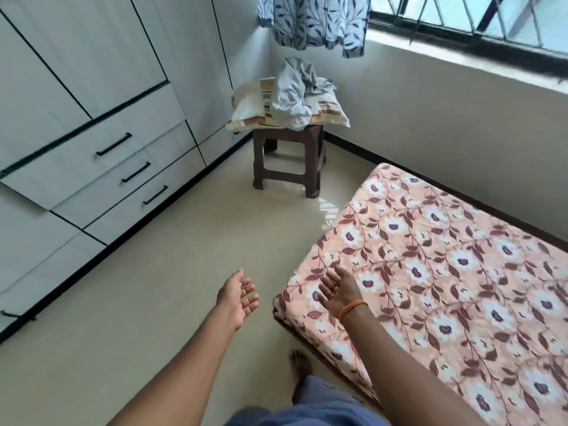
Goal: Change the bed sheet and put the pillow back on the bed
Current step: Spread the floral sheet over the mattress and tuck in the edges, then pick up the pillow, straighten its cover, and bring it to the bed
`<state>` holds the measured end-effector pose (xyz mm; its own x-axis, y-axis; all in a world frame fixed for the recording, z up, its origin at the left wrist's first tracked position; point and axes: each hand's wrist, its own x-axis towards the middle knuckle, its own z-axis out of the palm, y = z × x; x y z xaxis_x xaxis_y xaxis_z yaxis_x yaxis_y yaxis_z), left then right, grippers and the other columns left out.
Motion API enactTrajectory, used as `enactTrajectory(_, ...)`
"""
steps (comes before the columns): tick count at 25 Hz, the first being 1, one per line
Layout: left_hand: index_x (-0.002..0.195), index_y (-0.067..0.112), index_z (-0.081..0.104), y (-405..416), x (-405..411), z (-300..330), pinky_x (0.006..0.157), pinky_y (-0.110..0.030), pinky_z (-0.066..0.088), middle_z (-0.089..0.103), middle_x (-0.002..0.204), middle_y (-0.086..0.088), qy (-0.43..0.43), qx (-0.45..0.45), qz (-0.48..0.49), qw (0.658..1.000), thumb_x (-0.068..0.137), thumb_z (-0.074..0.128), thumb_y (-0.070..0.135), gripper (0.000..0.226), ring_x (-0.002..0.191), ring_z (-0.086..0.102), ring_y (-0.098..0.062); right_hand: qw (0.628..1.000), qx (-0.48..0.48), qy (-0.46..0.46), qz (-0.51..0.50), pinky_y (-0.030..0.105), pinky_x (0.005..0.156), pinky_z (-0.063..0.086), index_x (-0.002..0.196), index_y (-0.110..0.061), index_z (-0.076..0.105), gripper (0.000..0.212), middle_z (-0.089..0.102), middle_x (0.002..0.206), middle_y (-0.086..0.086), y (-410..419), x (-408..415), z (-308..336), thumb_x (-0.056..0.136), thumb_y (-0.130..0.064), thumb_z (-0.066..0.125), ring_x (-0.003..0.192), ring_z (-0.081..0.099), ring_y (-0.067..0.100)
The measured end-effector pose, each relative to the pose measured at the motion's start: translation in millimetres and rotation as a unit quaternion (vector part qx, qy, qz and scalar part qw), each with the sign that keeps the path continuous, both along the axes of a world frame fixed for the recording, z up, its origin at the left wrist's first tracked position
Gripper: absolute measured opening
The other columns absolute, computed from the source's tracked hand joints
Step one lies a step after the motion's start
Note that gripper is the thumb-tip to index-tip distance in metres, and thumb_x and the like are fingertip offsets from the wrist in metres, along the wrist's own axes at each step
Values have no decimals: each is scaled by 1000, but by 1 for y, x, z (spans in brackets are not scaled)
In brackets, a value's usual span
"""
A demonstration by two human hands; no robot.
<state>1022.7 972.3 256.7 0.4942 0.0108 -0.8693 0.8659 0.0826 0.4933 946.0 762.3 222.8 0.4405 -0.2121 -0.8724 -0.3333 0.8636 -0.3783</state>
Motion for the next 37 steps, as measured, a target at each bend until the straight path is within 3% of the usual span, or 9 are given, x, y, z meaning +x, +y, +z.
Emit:
enactTrajectory(2, 88, 16, 56, -6, 49, 10, 68, -32, 46, 57, 89, -4, -8, -23, 2, 1000, 98, 47, 46, 33, 78, 56, -22, 1000, -6, -11, 9, 32, 77, 43, 119, -10, 62, 38, 60, 91, 4, 1, 50, 9, 92, -36, 54, 80, 57, 19)
enactTrajectory(5, 88, 16, 56, -16, 118, 16, 71, -32, 46, 58, 89, -4, -20, -69, 8, 997, 97, 47, 48, 34, 79, 56, -22, 1000, -20, -13, 18, 29, 67, 40, 86, -19, 57, 21, 56, 75, 0, -4, 122, 19, 93, -39, 53, 64, 53, 15)
enactTrajectory(9, 90, 15, 57, -18, 225, 3, 72, -33, 46, 58, 91, -4, -21, -97, 3, 995, 96, 47, 49, 36, 80, 56, -22, 999, -40, -23, -3, 32, 79, 40, 93, -20, 56, 20, 55, 84, 1, -5, 223, 20, 94, -40, 53, 81, 54, 18)
enactTrajectory(15, 95, 15, 57, -2, 389, 11, 65, -30, 43, 58, 82, -3, -10, -88, -64, 994, 96, 50, 48, 34, 69, 55, -21, 997, -41, -23, -68, 28, 68, 37, 86, -24, 54, 19, 50, 79, -1, 13, 366, 28, 91, -42, 53, 67, 48, 15)
enactTrajectory(20, 96, 14, 60, -17, 529, 35, 64, -32, 46, 60, 86, -4, -48, -77, -109, 990, 94, 52, 48, 35, 71, 57, -21, 993, -58, -25, -101, 31, 72, 40, 89, -22, 56, 19, 55, 84, 0, 18, 480, 51, 93, -41, 54, 74, 52, 16)
enactTrajectory(24, 96, 13, 60, -62, 584, 37, 67, -32, 46, 60, 87, -6, -35, -121, -118, 985, 94, 52, 48, 36, 74, 57, -23, 991, -76, -31, -108, 30, 68, 40, 84, -20, 57, 21, 56, 77, 0, -6, 537, 56, 91, -40, 57, 69, 52, 16)
enactTrajectory(30, 94, 14, 60, -134, 638, 13, 68, -32, 46, 61, 86, -5, -5, -111, -115, 987, 92, 54, 50, 37, 74, 57, -23, 992, -75, -18, -100, 29, 65, 40, 79, -21, 57, 22, 56, 71, -2, -84, 617, 43, 89, -40, 58, 62, 51, 15)
enactTrajectory(37, 95, 13, 59, -278, 687, 0, 68, -31, 46, 60, 86, -6, 21, -83, -31, 996, 94, 53, 48, 35, 75, 57, -22, 995, -87, 2, 42, 23, 54, 29, 58, -26, 46, 35, 44, 50, -7, -238, 737, 28, 90, -39, 55, 45, 38, 12)
